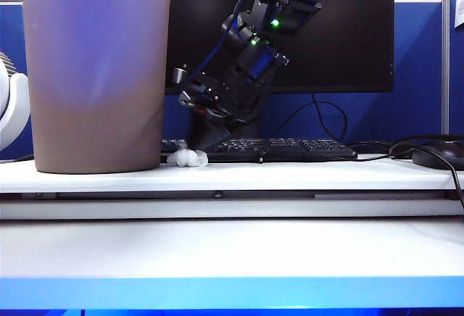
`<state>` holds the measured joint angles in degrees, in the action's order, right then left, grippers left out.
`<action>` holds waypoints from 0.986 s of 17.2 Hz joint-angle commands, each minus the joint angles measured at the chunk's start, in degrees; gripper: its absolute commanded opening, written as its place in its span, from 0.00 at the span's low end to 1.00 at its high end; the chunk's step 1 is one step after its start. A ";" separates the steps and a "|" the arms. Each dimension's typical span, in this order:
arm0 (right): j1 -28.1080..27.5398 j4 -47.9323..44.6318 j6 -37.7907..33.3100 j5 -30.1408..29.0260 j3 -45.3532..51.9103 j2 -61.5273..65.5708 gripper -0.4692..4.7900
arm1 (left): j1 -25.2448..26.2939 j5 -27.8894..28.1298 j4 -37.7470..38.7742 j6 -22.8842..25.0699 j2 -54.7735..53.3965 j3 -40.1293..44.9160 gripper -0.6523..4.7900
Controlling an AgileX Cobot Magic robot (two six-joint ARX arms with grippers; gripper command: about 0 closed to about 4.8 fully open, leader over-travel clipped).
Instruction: Pick up all paper balls from the table and place them in the pink trash can.
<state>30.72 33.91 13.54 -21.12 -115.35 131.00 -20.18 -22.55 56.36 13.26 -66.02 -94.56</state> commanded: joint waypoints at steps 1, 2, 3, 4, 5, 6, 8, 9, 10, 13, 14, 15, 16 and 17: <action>-0.28 0.83 0.00 1.44 -0.61 -2.34 0.09 | 0.02 3.78 -1.84 0.28 0.28 -0.35 0.22; -0.44 2.12 0.37 5.97 -0.61 -5.29 0.09 | 0.02 9.75 -2.19 0.28 0.28 -0.35 0.22; -0.96 2.10 0.70 7.30 -0.61 -8.87 0.09 | 0.02 13.22 -2.27 0.52 0.26 -0.35 0.22; -1.66 1.27 0.66 7.06 -0.68 -11.72 0.09 | 0.02 13.53 -2.23 1.31 0.28 -0.35 0.22; -1.92 0.79 0.66 7.76 -0.70 -13.79 0.09 | 0.02 13.81 -2.21 1.33 0.35 -0.35 0.22; -2.36 -1.31 0.63 7.87 -0.70 -17.42 0.09 | 0.02 14.73 -2.16 1.31 0.59 -0.35 0.22; -2.36 -10.01 -2.56 0.76 -0.72 -21.97 0.09 | 0.02 24.96 -2.49 1.18 0.94 -0.35 0.22; -2.05 -22.36 -14.64 -10.23 -1.46 -22.60 0.09 | 0.02 37.13 -3.08 1.05 0.94 -0.33 0.22; -0.70 -31.10 -21.22 -13.99 -1.46 -21.57 0.09 | 0.02 43.76 -3.37 1.07 1.01 -0.35 0.22; 3.72 -33.73 -22.73 -13.31 -3.48 -17.99 0.09 | 0.02 47.19 -2.86 1.14 2.40 -0.33 0.22; 4.96 -33.79 -22.25 -13.03 -3.45 -16.87 0.18 | 0.02 47.19 -2.89 1.16 3.06 -0.33 0.22; 5.79 -33.24 -22.12 -9.75 -3.43 -16.31 0.73 | 0.02 47.04 -2.86 1.33 4.09 -0.35 0.22; 6.05 -32.54 -22.16 -7.98 -3.45 -17.05 1.00 | 0.02 46.49 -2.89 1.29 5.57 -0.35 0.22; 5.55 -31.47 -22.14 -8.31 -3.45 -18.62 1.00 | 0.02 45.37 -2.86 0.96 7.28 -0.35 0.22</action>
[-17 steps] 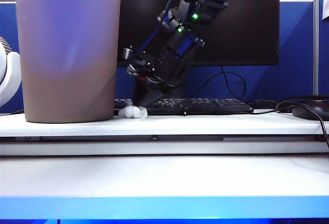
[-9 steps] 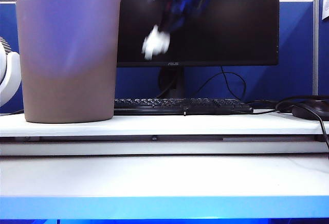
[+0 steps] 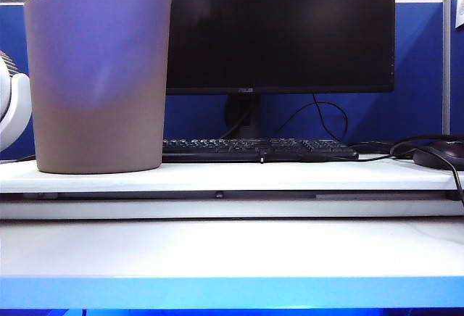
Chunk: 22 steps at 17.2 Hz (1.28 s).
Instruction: Pick up all paper balls from the table and place them in the pink trash can.
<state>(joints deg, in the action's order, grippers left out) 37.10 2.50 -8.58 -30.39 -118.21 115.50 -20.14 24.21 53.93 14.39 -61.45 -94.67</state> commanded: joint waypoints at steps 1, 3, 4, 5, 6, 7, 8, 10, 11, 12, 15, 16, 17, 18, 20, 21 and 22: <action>-1.49 2.29 -0.02 0.72 -0.59 -5.40 1.00 | -0.02 -3.63 -0.37 -1.49 4.57 -0.22 0.21; -2.62 18.64 1.44 0.72 -0.57 -15.17 0.10 | -0.02 -23.43 -0.79 -6.64 14.93 -0.20 0.11; -2.62 28.02 6.67 1.03 -0.57 -19.89 0.09 | -0.04 -32.26 -2.51 -7.80 19.41 -0.17 0.11; -2.62 34.25 10.10 1.97 -0.57 -23.23 0.09 | -0.04 -36.98 -4.09 -8.72 22.49 -0.17 0.11; -2.29 42.47 13.53 4.31 -0.48 -28.00 0.09 | -0.04 -40.72 -5.44 -9.33 26.53 -0.17 0.11; -1.53 48.72 15.72 5.92 -0.42 -31.80 0.09 | -0.04 -41.44 -5.97 -9.35 29.77 -0.04 0.11; -0.50 53.90 16.15 7.34 -0.35 -35.41 0.08 | -0.04 -41.40 -7.06 -9.99 33.11 0.37 0.11; 1.55 62.45 16.09 10.23 -0.20 -41.72 0.08 | -0.04 -41.44 -7.69 -12.57 38.88 1.49 0.11; 2.62 66.77 15.41 13.31 -0.20 -44.81 0.09 | -0.07 -41.38 -6.25 -15.17 41.46 2.01 0.11; 3.72 71.25 12.79 16.24 -0.15 -47.82 0.09 | -0.13 -41.16 -3.89 -17.42 43.67 2.64 0.11; 6.19 73.83 7.67 16.92 4.46 -56.98 0.09 | -0.04 -38.05 5.22 -19.39 47.28 3.93 0.11; 6.51 71.58 7.30 16.55 7.93 -60.54 0.09 | -0.04 -37.57 6.73 -19.52 48.02 5.11 0.11; 6.49 68.89 5.99 16.33 11.56 -63.84 0.09 | -0.07 -37.05 7.10 -20.65 49.13 7.34 0.11; 6.47 65.48 4.35 16.41 16.46 -68.08 0.09 | -0.09 -37.09 6.75 -21.94 50.49 10.19 0.11; 6.45 57.75 1.20 17.05 27.17 -76.52 0.09 | -0.09 -38.25 5.40 -23.50 52.96 16.55 0.11; 6.38 53.59 -0.59 17.00 32.50 -80.50 0.09 | -0.07 -39.19 3.96 -24.33 54.07 19.91 0.11; 6.34 48.65 -2.40 16.98 38.58 -84.76 0.09 | -0.07 -40.96 1.44 -25.49 55.47 24.09 0.11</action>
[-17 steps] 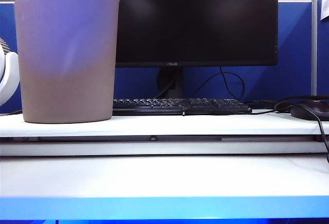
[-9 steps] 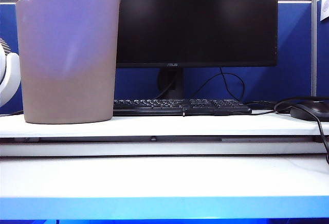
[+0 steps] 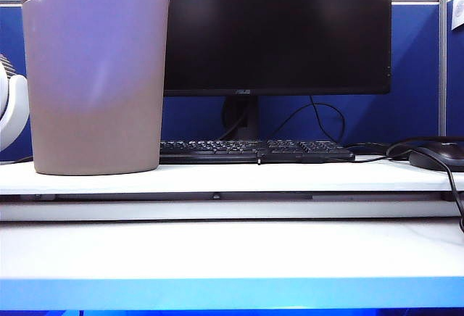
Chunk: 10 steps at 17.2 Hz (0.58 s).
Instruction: Pick up all paper balls from the table and place them in the pink trash can.
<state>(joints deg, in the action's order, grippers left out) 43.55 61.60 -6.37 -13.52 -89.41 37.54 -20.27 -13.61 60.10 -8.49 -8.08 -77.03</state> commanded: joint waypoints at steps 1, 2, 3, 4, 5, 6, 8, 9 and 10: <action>-0.15 -14.86 -5.20 0.09 14.82 -10.19 0.09 | 0.07 -5.09 -8.11 -3.72 3.26 10.71 0.11; -0.15 -19.89 -5.64 0.13 20.63 -13.81 0.09 | 0.07 -6.99 -12.02 -4.48 4.24 14.84 0.11; -0.15 -24.81 -5.64 0.17 26.38 -17.03 0.09 | 0.07 -9.29 -16.26 -5.35 4.83 18.91 0.11; -0.13 -29.05 -5.64 0.74 31.28 -19.39 0.09 | 0.07 -11.30 -19.98 -5.68 4.90 22.21 0.11; -0.13 -33.94 -5.60 1.86 36.85 -21.57 0.09 | 0.07 -12.83 -23.82 -5.64 4.81 25.73 0.11; -0.13 -38.86 -5.57 3.30 42.21 -23.28 0.09 | 0.07 -13.57 -27.67 -5.46 4.72 28.89 0.11; -0.13 -48.59 -5.33 6.51 51.41 -24.59 0.09 | 0.07 -14.78 -37.99 -5.57 4.74 36.89 0.11; -0.15 -53.62 -4.37 8.94 55.74 -24.52 0.09 | 0.07 -14.71 -42.14 -5.70 4.72 40.28 0.11; -0.13 -58.18 -2.75 11.19 59.23 -23.98 0.09 | 0.07 -14.53 -47.04 -6.27 4.70 44.46 0.11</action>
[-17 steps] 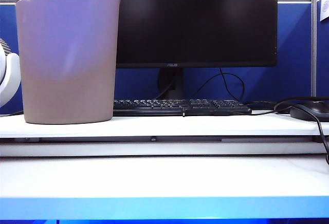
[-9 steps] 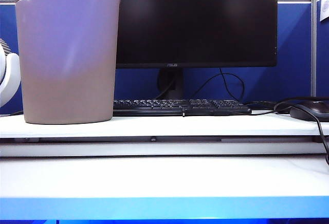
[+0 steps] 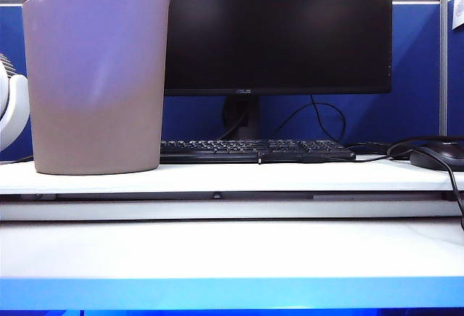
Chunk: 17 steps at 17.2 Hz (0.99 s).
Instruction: Pick up all paper balls from the table and place them in the pink trash can.
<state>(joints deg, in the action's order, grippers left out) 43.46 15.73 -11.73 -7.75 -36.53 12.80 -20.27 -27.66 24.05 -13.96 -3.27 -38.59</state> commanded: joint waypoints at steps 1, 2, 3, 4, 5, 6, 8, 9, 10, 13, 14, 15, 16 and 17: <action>-0.09 -17.33 4.61 8.44 10.25 1.55 0.09 | 0.07 0.35 -15.28 -2.91 -0.31 10.12 0.11; -0.11 -21.14 6.80 10.97 13.33 2.38 0.09 | 0.07 1.53 -18.05 -5.03 -0.48 13.49 0.11; -0.13 -25.22 9.49 13.40 16.50 3.58 0.09 | 0.07 3.10 -20.13 -6.60 -0.52 17.22 0.11; -0.13 -28.50 11.72 14.82 18.97 4.81 0.09 | 0.09 4.55 -21.22 -7.06 -0.50 20.26 0.11; -0.22 -31.65 13.64 16.09 21.20 6.14 0.09 | 0.09 5.46 -22.10 -7.08 -0.52 23.47 0.11; -0.22 -34.03 14.53 17.42 22.77 7.39 0.09 | 0.09 6.32 -23.74 -8.07 -0.52 26.45 0.11; -0.17 -34.86 14.56 17.97 23.52 8.76 0.09 | 0.09 6.62 -27.26 -9.20 -0.44 30.51 0.11; -0.11 -34.84 14.56 17.94 23.52 8.76 0.09 | 0.07 6.29 -27.06 -9.25 -0.39 30.95 0.11; -0.02 -34.86 14.56 17.94 23.52 8.55 0.09 | 0.07 5.90 -26.86 -9.51 -0.37 30.93 0.11; -0.07 -34.82 14.56 18.14 23.52 8.24 0.09 | 0.07 5.90 -26.23 -9.62 -0.33 30.93 0.11; -0.04 -34.82 14.56 18.14 23.52 8.24 0.09 | 0.07 5.90 -25.79 -9.64 -0.33 30.93 0.11; -0.04 -34.80 14.56 18.14 23.52 8.24 0.09 | 0.07 5.79 -25.38 -10.25 -0.33 30.93 0.11; -0.04 -34.82 14.56 18.14 23.52 8.24 0.09 | 0.09 5.81 -25.31 -10.05 -0.33 30.93 0.11; -0.04 -34.80 14.56 18.14 23.52 8.24 0.09 | 0.09 5.81 -25.31 -10.05 -0.33 30.93 0.11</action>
<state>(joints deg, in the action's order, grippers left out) 43.44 -18.15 2.66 10.31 -12.64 20.99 -20.18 -21.47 -0.78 -24.03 -3.60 -7.40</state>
